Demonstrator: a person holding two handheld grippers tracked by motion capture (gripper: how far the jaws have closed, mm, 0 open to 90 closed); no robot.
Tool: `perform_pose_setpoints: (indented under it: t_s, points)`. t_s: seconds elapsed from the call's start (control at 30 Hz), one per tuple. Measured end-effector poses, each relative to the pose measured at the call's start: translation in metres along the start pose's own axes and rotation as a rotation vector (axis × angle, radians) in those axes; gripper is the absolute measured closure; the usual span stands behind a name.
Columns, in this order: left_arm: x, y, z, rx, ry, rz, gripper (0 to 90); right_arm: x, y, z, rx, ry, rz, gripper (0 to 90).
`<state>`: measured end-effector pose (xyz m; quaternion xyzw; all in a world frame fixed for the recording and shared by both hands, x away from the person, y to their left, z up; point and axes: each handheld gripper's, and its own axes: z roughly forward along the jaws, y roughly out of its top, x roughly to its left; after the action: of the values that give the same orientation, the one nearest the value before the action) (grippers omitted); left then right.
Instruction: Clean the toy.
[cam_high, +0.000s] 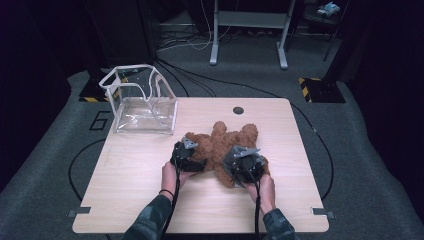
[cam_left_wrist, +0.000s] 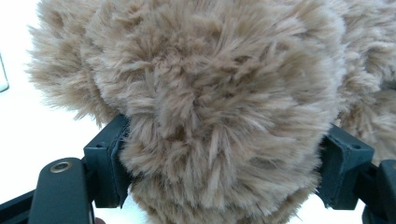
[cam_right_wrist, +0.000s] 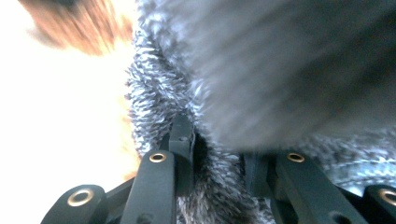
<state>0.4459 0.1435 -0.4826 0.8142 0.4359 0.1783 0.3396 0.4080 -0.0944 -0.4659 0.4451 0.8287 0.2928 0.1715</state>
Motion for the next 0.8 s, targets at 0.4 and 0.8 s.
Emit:
perform_pose_setpoints:
  t_s: [0.4, 0.8]
  points:
    - [-0.001, 0.000, 0.002, 0.010, 0.016, 0.002, 21.5, 0.010, 0.021, 0.004, -0.081, 0.005, 0.029, 68.6]
    - [-0.002, -0.002, 0.001, -0.009, 0.020, 0.013, 21.9, 0.014, 0.002, 0.018, 0.033, 0.067, -0.003, 68.9]
